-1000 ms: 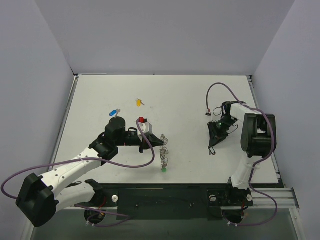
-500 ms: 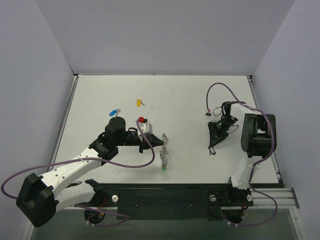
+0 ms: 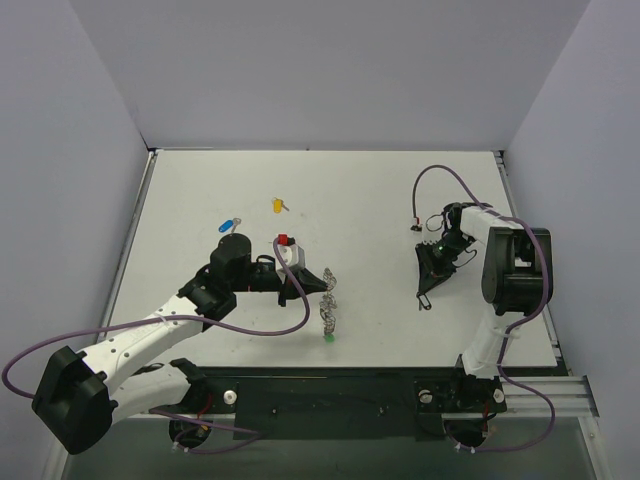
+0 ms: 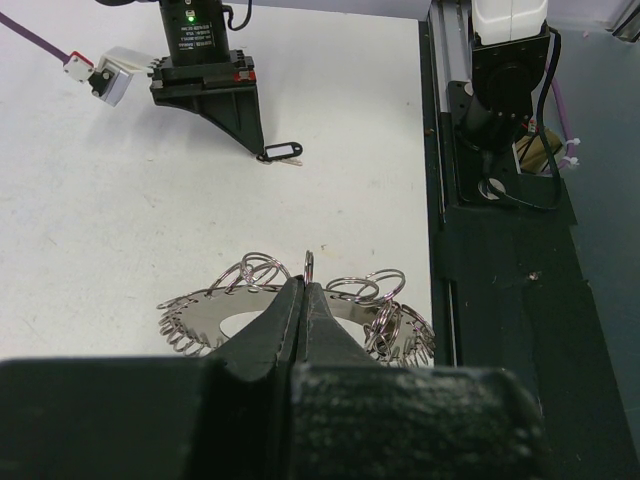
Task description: Put the keys on the keyring
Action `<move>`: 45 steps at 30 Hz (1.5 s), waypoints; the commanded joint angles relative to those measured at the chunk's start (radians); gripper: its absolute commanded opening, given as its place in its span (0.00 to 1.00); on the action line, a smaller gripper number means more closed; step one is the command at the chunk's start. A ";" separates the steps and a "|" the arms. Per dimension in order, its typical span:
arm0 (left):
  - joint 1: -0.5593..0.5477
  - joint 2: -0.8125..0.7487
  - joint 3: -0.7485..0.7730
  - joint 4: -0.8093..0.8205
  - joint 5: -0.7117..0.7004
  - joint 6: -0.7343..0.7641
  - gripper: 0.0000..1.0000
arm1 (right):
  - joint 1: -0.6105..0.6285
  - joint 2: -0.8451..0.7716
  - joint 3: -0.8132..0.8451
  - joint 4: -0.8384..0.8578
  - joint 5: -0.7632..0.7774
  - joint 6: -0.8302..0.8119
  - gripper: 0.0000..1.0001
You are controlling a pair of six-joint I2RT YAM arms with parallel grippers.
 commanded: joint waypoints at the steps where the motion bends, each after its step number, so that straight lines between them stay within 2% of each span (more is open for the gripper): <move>1: 0.002 -0.016 0.056 0.038 0.002 0.019 0.00 | 0.006 0.016 0.028 -0.066 -0.013 -0.015 0.08; 6: 0.002 -0.016 0.056 0.036 0.004 0.019 0.00 | 0.006 0.018 0.028 -0.068 -0.011 -0.015 0.07; 9: 0.004 -0.016 0.056 0.036 0.002 0.019 0.00 | 0.006 0.018 0.030 -0.072 -0.011 -0.021 0.00; 15: 0.004 -0.019 0.058 0.036 0.004 0.020 0.00 | 0.004 -0.019 0.031 -0.074 -0.045 -0.040 0.00; 22: 0.019 -0.042 0.047 0.076 -0.022 -0.009 0.00 | 0.010 -0.224 0.043 -0.066 -0.142 -0.106 0.00; 24: 0.025 -0.057 0.038 0.136 -0.040 -0.071 0.00 | 0.010 -0.292 0.086 -0.103 -0.151 -0.156 0.00; 28: 0.041 -0.077 0.044 0.297 -0.082 -0.187 0.00 | 0.067 -0.413 0.232 -0.242 -0.171 -0.299 0.00; 30: 0.042 -0.077 0.090 0.277 -0.109 -0.190 0.00 | 0.095 -0.464 0.304 -0.288 -0.176 -0.358 0.00; 36: 0.044 -0.050 0.231 0.199 -0.203 -0.052 0.00 | 0.190 -0.568 0.481 -0.359 -0.200 -0.480 0.00; 41: 0.044 -0.036 0.175 0.277 -0.248 -0.015 0.00 | 0.263 -0.599 0.508 -0.351 -0.295 -0.479 0.00; 44: 0.044 -0.050 0.109 0.367 -0.269 -0.021 0.00 | 0.386 -0.611 0.511 -0.329 -0.207 -0.475 0.00; 45: 0.044 -0.054 0.076 0.386 -0.271 -0.026 0.00 | 0.461 -0.622 0.490 -0.310 -0.168 -0.483 0.00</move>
